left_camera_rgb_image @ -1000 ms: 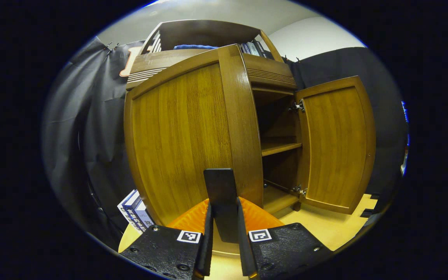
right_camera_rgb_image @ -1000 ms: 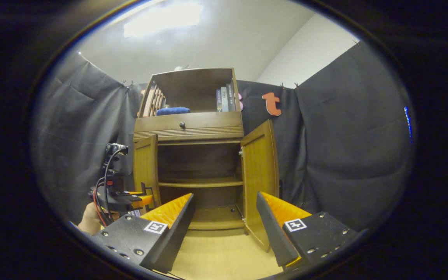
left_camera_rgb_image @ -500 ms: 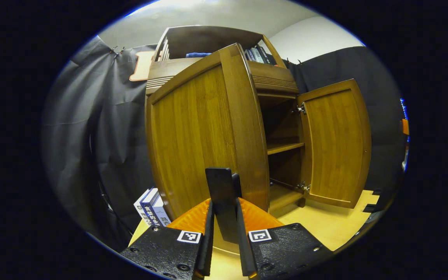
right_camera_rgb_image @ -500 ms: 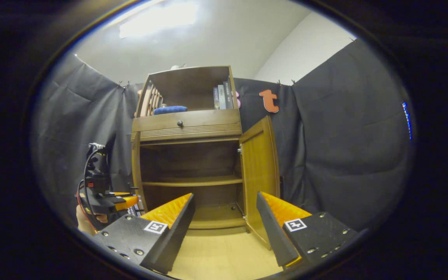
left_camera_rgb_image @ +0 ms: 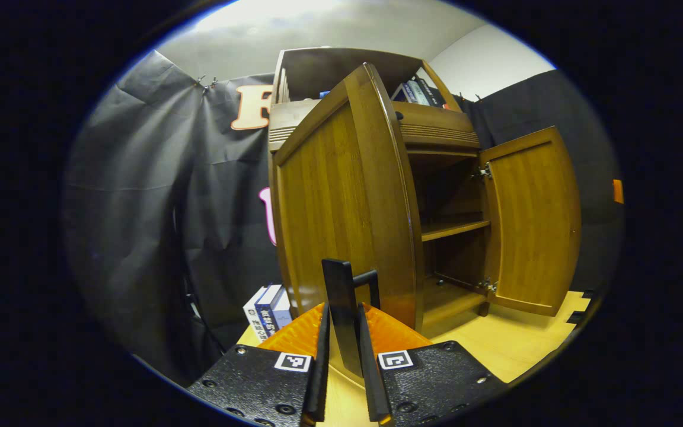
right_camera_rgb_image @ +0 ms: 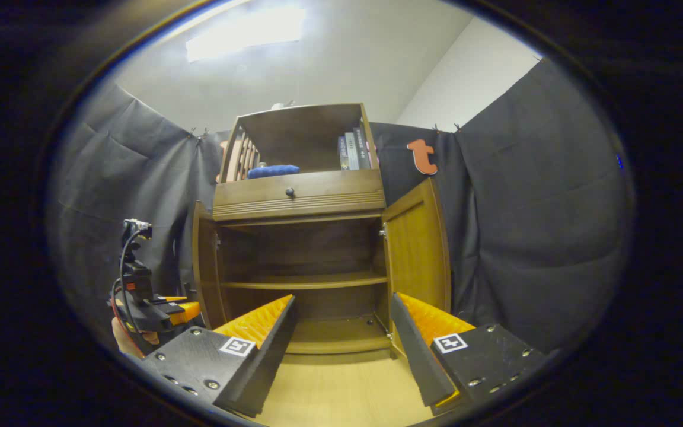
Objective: Open the right door of the double-door shoe cabinet with the right hand, and open the left door with the left hand.
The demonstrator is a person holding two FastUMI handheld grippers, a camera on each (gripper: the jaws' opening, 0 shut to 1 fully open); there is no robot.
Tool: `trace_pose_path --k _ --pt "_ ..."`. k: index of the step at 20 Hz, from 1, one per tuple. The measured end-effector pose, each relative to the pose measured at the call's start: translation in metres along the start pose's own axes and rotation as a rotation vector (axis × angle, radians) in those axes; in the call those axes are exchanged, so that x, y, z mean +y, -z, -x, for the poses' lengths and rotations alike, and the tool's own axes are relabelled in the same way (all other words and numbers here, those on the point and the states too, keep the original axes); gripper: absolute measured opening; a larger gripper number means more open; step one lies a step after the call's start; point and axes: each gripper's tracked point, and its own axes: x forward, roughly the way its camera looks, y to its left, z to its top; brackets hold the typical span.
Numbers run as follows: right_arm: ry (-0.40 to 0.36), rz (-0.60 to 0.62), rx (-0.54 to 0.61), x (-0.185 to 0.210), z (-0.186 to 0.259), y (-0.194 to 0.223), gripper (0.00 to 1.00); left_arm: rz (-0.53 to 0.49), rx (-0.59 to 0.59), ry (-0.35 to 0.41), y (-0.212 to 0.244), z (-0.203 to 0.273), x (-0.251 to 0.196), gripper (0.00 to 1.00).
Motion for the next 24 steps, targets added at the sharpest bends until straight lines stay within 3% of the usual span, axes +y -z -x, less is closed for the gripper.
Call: trace_pose_path --k 2,4,8,9,16,20,24 --pt "-0.014 0.000 -0.005 0.008 -0.002 -0.003 0.94 -0.023 0.017 -0.046 0.004 0.001 0.017 0.21" --pt "-0.031 -0.003 -0.023 0.016 -0.002 -0.006 0.96 -0.036 0.019 -0.084 0.004 0.007 0.036 0.18" --pt "-0.049 -0.022 -0.044 0.020 0.002 -0.011 0.91 0.023 0.044 -0.072 0.010 0.007 0.059 0.09" --pt "-0.046 -0.026 -0.043 0.019 0.002 -0.011 0.94 0.032 0.048 -0.069 0.009 0.007 0.064 0.07" --pt "-0.034 -0.042 -0.028 0.016 0.001 -0.005 0.90 0.074 0.072 0.036 0.018 0.009 0.095 0.02" --pt "-0.042 -0.040 -0.005 0.024 -0.005 0.005 0.94 0.134 0.070 0.095 0.020 0.009 0.114 0.02" --pt "-0.026 -0.062 0.001 0.022 -0.007 0.009 0.91 0.117 0.054 0.168 0.022 0.007 0.121 0.03"
